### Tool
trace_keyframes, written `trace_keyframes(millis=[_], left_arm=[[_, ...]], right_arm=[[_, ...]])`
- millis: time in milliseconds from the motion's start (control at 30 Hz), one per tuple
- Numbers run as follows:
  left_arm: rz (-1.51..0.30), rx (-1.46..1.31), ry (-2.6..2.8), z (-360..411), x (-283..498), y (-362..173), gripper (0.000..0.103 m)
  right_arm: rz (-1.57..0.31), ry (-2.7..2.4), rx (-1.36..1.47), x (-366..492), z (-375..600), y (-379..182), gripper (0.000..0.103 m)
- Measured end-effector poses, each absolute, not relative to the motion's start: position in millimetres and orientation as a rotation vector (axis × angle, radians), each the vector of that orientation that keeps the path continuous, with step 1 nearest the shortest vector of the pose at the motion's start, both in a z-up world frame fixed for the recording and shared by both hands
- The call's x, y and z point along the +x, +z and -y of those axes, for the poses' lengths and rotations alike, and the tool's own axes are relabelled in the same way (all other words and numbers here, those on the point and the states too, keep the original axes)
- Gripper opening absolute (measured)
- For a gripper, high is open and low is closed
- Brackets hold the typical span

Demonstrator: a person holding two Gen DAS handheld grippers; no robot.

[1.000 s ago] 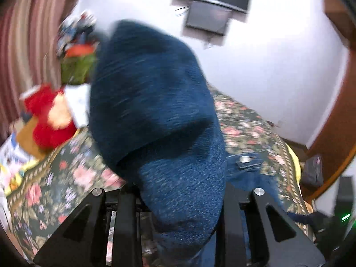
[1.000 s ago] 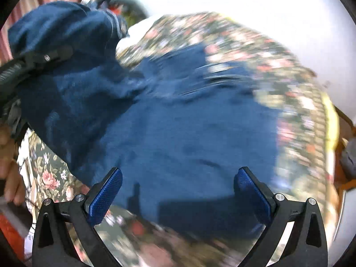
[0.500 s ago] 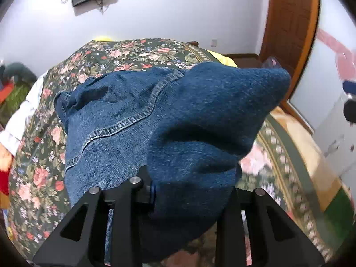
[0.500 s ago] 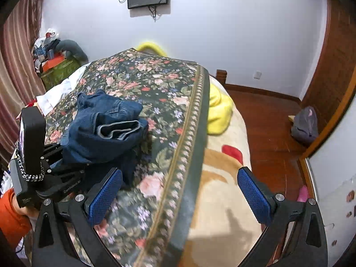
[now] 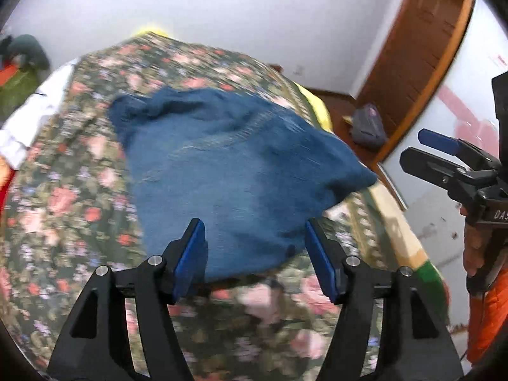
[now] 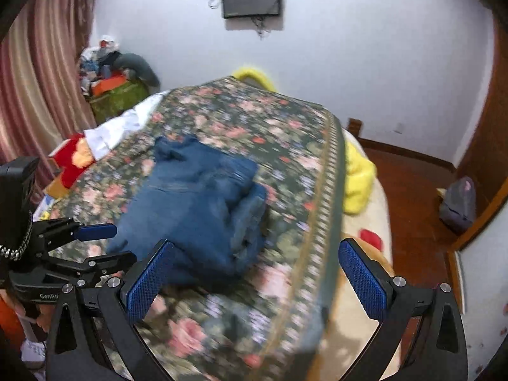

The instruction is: Fold large clothes

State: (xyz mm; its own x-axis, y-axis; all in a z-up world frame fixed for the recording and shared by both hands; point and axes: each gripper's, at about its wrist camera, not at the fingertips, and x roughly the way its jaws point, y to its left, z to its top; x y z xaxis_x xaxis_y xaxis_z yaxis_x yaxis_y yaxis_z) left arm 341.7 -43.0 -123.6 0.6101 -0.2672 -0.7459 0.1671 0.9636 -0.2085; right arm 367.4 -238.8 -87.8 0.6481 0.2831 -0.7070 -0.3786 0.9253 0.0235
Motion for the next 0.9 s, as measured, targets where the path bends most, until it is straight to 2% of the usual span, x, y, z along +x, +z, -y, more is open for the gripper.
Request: trace_keyframes(millis=[167,300,433,633,900], left_arm=[[-0.876,-0.072,-0.084,4.4,350.0,-137.2,0.068],[-0.956,-0.130,-0.029,-18.0,359.6,-170.0,0.068],[-0.964,-0.227,-0.024,-33.6,358.2,-200.6,0.091],[-1.013,-0.346,-0.091,-53.1,359.6,-205.6,0.091],[-0.990,-0.394,-0.129,-66.5,373.6,-187.3,0.091]], right_arm=[[-0.876,0.382,-0.154,397.5,204.5,-123.5,0.103],[-1.011,0.308,-0.230,416.9,199.9,-181.4,0.103],[-1.092,0.342,-0.113,415.4,223.1,-207.4,0.103],[-1.181,0.385,0.000,420.6,240.5,-204.0,0.103],[-1.111,0.441,-0.012,434.5,228.9,-174.3,0.103]])
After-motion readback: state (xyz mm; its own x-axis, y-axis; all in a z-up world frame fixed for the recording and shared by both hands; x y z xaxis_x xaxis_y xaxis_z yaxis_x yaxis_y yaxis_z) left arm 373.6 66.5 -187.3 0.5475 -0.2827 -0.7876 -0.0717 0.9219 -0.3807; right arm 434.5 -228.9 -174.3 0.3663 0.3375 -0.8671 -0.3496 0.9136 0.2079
